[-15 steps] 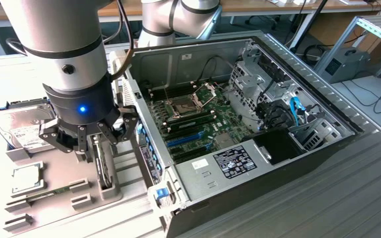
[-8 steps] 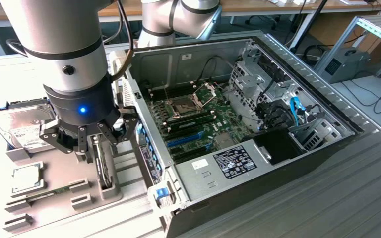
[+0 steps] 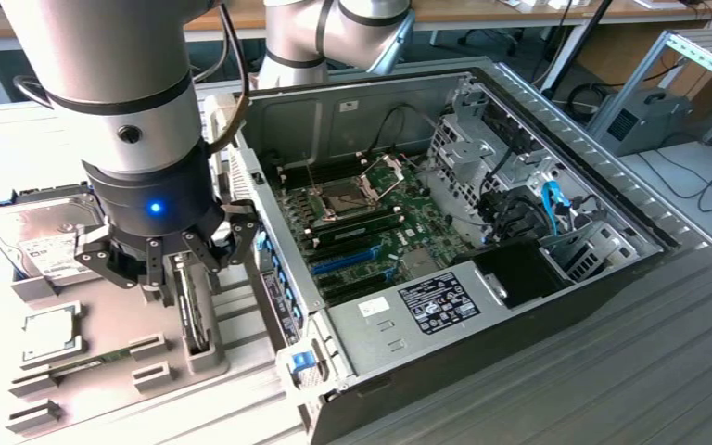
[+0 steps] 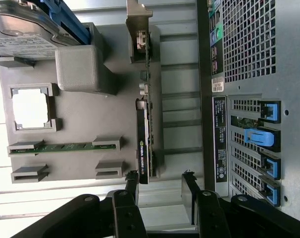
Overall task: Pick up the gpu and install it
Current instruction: 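Pick up the gpu and move the gpu toward the slot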
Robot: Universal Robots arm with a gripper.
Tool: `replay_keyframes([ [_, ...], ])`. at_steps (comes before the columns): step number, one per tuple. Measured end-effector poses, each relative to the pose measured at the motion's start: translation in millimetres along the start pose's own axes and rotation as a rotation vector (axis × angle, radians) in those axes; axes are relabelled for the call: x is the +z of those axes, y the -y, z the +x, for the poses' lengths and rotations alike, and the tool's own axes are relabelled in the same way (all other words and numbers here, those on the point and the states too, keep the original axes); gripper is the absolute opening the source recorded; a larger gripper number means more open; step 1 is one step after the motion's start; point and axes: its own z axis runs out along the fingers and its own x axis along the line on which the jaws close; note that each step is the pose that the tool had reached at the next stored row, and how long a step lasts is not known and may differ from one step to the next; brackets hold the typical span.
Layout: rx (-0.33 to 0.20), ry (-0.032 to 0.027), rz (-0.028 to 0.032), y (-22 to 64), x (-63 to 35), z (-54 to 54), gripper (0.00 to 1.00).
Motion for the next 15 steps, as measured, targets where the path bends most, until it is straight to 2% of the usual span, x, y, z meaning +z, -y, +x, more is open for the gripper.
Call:
replay_keyframes([
  [15, 0.0, 0.0004, 0.0049, -0.2, 3.2, 0.1, 0.48],
])
